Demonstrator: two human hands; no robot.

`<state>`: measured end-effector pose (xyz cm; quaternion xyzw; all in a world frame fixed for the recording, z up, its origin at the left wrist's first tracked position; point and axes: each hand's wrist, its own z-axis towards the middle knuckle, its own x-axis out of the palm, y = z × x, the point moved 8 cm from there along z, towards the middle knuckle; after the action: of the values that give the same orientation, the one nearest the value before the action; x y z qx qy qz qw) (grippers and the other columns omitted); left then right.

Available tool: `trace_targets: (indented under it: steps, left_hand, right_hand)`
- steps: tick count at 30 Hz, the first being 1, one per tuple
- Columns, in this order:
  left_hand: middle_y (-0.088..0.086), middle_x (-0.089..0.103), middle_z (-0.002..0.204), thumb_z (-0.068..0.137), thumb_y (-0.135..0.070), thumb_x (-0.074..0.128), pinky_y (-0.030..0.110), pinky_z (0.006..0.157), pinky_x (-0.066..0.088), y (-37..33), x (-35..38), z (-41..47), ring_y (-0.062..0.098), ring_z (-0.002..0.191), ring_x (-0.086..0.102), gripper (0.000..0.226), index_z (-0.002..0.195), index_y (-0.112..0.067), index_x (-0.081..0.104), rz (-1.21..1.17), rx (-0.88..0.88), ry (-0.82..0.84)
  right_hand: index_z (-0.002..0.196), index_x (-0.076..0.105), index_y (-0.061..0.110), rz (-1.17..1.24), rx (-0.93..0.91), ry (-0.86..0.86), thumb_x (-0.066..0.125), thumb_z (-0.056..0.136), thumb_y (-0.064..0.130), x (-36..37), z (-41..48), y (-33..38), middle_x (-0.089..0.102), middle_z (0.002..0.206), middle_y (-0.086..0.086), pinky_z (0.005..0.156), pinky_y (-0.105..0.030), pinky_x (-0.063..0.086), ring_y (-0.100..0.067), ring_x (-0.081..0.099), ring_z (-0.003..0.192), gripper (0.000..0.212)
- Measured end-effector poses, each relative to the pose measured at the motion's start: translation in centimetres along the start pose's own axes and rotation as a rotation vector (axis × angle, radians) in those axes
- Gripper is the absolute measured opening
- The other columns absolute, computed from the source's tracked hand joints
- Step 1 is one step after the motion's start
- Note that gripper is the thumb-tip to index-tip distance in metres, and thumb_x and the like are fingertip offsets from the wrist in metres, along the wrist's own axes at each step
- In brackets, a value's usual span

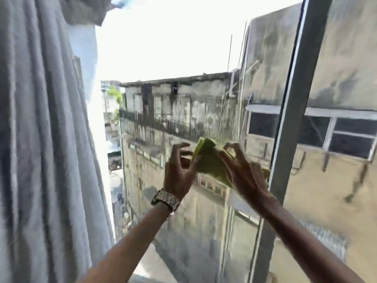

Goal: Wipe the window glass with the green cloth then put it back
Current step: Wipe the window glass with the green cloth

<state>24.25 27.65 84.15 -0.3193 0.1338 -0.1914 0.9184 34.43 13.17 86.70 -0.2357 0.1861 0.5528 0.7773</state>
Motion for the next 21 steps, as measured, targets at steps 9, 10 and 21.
trace_targets:
  steps: [9,10,21]
  left_hand:
    - [0.019,0.068,0.106,0.089,-0.032,0.054,0.045,0.088,0.054,-6.7,-10.6,14.9,0.032,0.097,0.064,0.04,0.109,0.001,0.061,0.162,0.169,-0.394]
    - [0.023,0.065,0.115,0.091,-0.038,0.049,0.047,0.094,0.051,-5.9,-11.6,15.9,0.036,0.106,0.062,0.05,0.117,0.004,0.059,0.274,0.177,-0.381]
    - [0.01,-0.003,0.171,0.1,-0.056,0.0,0.054,0.13,0.008,7.1,-13.1,20.4,0.018,0.159,-0.009,0.077,0.161,-0.009,0.006,0.899,0.416,-0.074]
  right_hand:
    - [0.089,0.078,0.007,-0.488,0.107,-0.042,0.096,0.056,0.011,-2.3,11.3,-0.8,0.072,0.118,-0.015,0.087,-0.046,0.061,-0.032,0.07,0.104,0.037]
    - [0.09,0.078,0.003,-0.448,0.133,-0.089,0.097,0.055,0.006,-1.6,11.4,-0.2,0.074,0.111,-0.016,0.083,-0.044,0.064,-0.031,0.072,0.097,0.04]
    - [0.155,0.035,0.007,-0.315,0.229,-0.256,0.028,0.106,0.058,5.2,10.9,-2.0,0.037,0.161,-0.019,0.128,-0.049,0.015,-0.036,0.038,0.147,0.071]
